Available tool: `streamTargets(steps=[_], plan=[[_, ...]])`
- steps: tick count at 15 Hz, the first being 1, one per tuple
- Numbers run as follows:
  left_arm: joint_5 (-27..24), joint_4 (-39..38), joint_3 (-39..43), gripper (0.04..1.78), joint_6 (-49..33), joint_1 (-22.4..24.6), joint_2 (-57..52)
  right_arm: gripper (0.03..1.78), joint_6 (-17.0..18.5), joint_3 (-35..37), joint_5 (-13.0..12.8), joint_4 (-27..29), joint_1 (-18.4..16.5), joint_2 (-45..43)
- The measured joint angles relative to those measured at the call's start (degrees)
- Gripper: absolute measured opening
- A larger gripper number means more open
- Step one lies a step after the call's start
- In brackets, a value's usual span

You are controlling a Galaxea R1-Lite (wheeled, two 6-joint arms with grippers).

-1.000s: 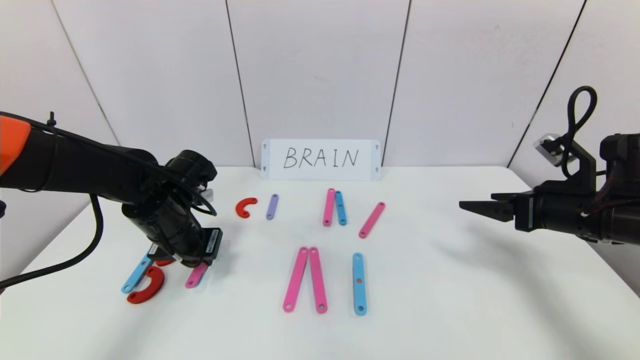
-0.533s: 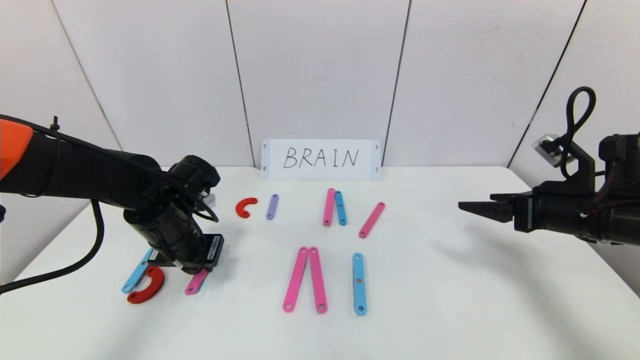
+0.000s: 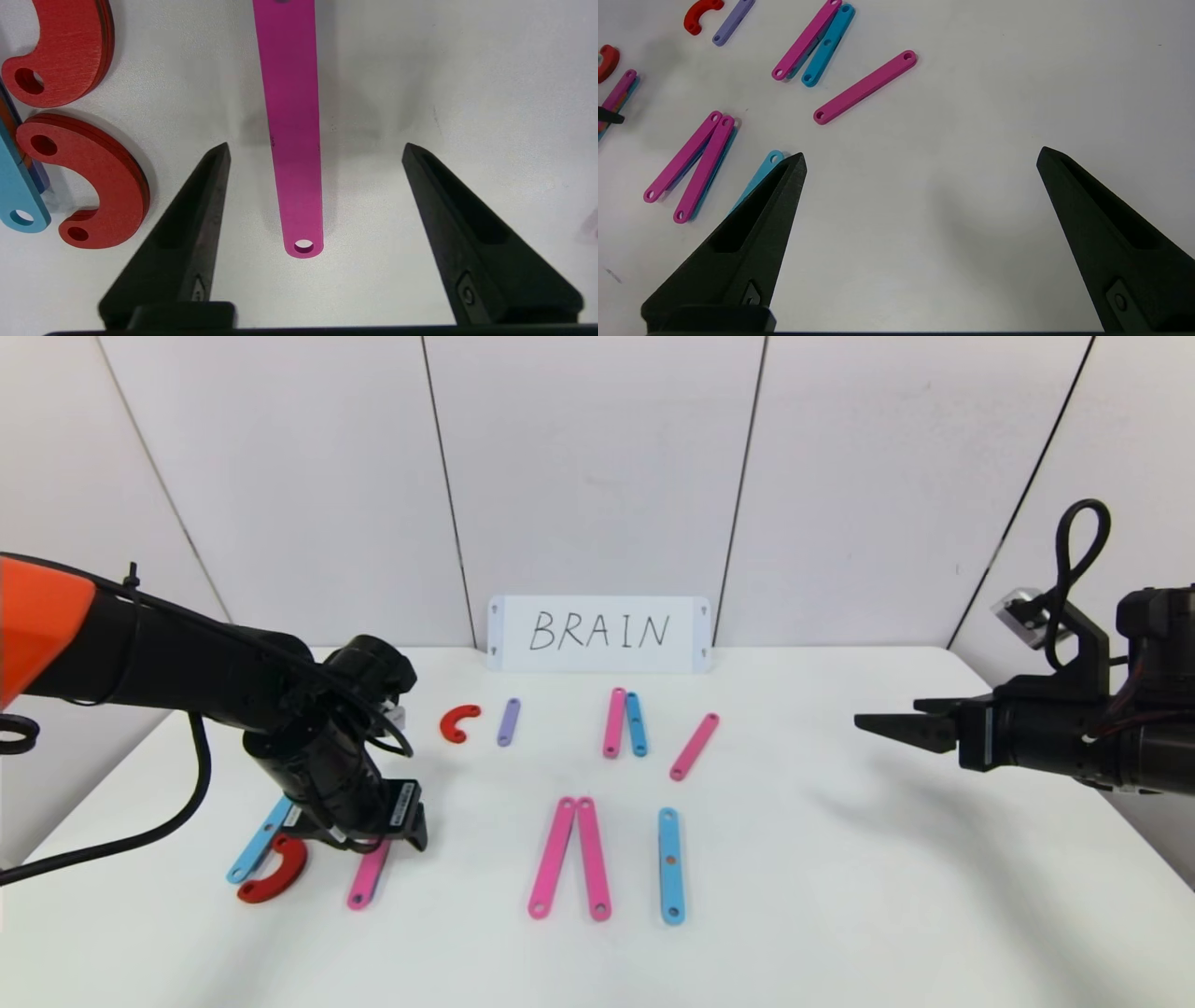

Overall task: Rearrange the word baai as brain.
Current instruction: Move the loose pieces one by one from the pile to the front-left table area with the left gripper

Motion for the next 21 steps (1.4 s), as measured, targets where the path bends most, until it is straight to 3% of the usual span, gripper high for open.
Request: streamTargets(steps=[3,5,11,15,21], plan=[[-0.3,-0.3,-0.1,1.67,-0.1,-0.3,0.1,1.73,0.0,0.0,0.0,0.0,0.0,0.0],[-1.8,-2.3,0.1,1.74,-0.2,-0.4,0.0,1.73,0.0,0.0,0.0,0.0,0.0,0.0],[-7.6,-5.6,0.9,1.74,-0.4,-0.4,-0.4,1.73,0.0,0.0,0.0,0.0,0.0,0.0],[-8.0,-6.3,1.0,1.74,-0.3,-0.4,-0.8,1.73,0.0,0.1,0.0,0.0,-0.1,0.0],[-0.9,-10.1,-3.5,1.74,0.5,-0.3,-0.4,1.73,-0.1,0.1,0.1,0.0,0.0,-0.1]])
